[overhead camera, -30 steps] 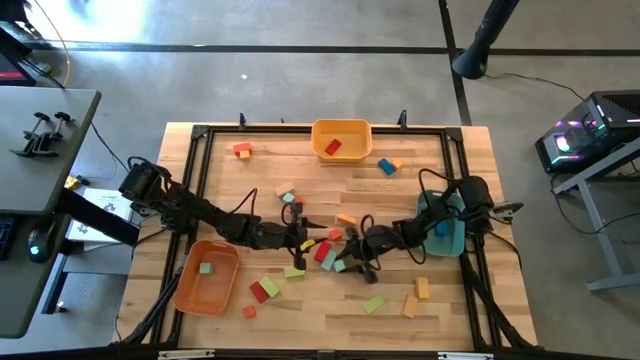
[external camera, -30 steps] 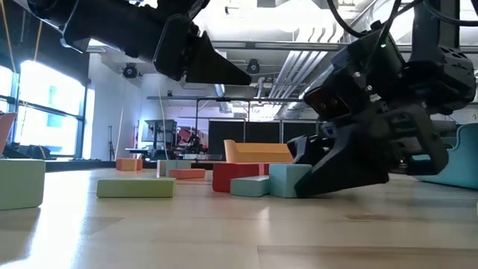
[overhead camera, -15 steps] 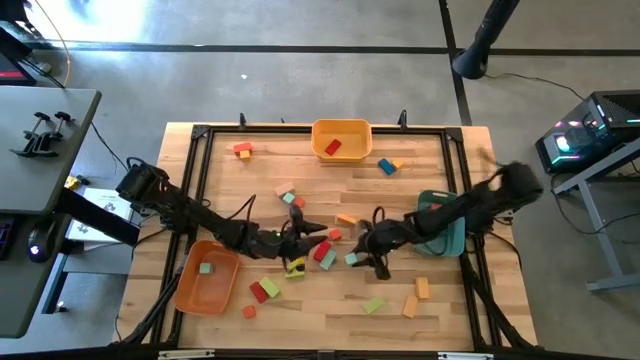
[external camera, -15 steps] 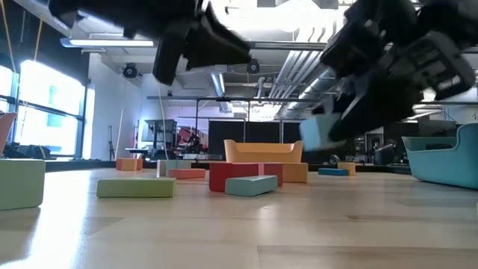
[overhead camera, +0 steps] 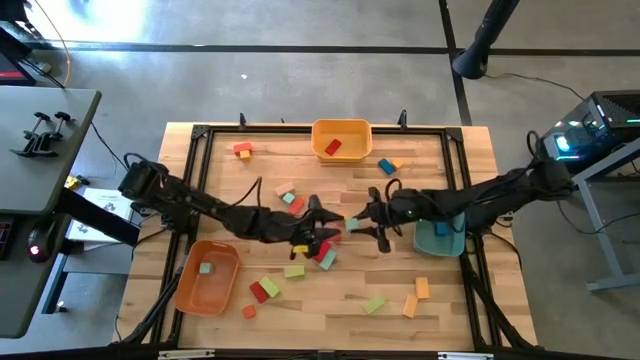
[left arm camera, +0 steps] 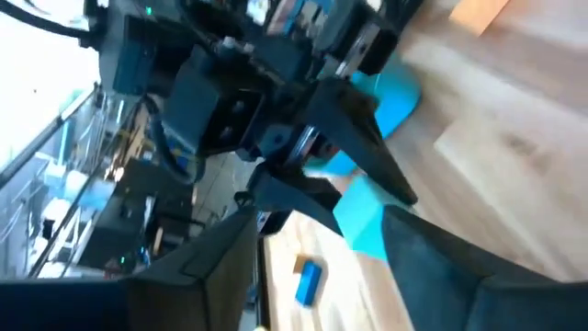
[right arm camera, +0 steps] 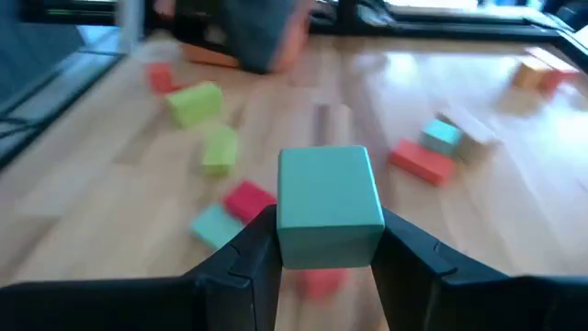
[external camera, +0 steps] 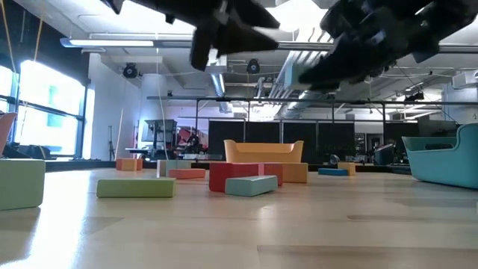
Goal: Sort blocks by size
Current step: Put the light blue square block into the orange bin
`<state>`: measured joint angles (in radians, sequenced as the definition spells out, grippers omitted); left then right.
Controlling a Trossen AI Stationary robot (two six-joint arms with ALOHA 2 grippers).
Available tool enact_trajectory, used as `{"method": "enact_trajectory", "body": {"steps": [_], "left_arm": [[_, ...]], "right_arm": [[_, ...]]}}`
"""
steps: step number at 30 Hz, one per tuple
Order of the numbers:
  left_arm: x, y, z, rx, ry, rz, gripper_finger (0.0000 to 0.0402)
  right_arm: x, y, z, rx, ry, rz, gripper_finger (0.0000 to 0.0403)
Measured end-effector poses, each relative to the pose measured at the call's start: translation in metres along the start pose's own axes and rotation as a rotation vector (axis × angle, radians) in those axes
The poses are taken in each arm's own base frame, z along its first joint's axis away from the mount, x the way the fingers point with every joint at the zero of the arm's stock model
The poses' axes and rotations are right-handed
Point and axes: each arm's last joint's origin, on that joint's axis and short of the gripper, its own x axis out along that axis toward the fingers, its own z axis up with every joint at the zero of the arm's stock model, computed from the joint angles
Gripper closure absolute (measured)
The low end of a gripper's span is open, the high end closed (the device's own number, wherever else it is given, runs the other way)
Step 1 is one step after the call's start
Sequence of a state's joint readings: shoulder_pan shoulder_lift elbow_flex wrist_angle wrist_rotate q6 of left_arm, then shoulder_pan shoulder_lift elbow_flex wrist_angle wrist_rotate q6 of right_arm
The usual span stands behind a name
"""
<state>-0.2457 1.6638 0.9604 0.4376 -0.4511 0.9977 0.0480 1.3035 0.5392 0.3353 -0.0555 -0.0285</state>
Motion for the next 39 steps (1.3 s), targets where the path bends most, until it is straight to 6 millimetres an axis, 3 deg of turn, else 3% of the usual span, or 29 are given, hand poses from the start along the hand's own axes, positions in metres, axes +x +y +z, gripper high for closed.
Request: {"method": "enact_trajectory", "body": {"steps": [6, 14, 20, 29, 39], "left_arm": [[0.005, 0.001, -0.014, 0.018, 0.048, -0.051, 0.0129], [0.01, 0.004, -0.027, 0.027, 0.098, -0.075, 0.0133], [0.01, 0.003, -0.027, 0.026, 0.085, -0.085, 0.0137], [0.001, -0.004, -0.004, 0.03, -0.005, -0.07, 0.0137], [-0.006, -0.012, 0.01, -0.029, -0.046, -0.076, 0.0151]], "right_arm": [[0.006, -0.025, -0.01, 0.022, 0.04, 0.001, 0.0274], [0.013, -0.062, -0.02, 0.179, 0.014, 0.012, 0.0274], [0.027, -0.038, -0.001, 0.155, -0.218, 0.198, 0.0274], [0.033, 0.001, 0.022, 0.175, -0.334, 0.338, 0.0274], [0.036, 0.001, 0.025, 0.266, -0.311, 0.266, 0.0274]]}}
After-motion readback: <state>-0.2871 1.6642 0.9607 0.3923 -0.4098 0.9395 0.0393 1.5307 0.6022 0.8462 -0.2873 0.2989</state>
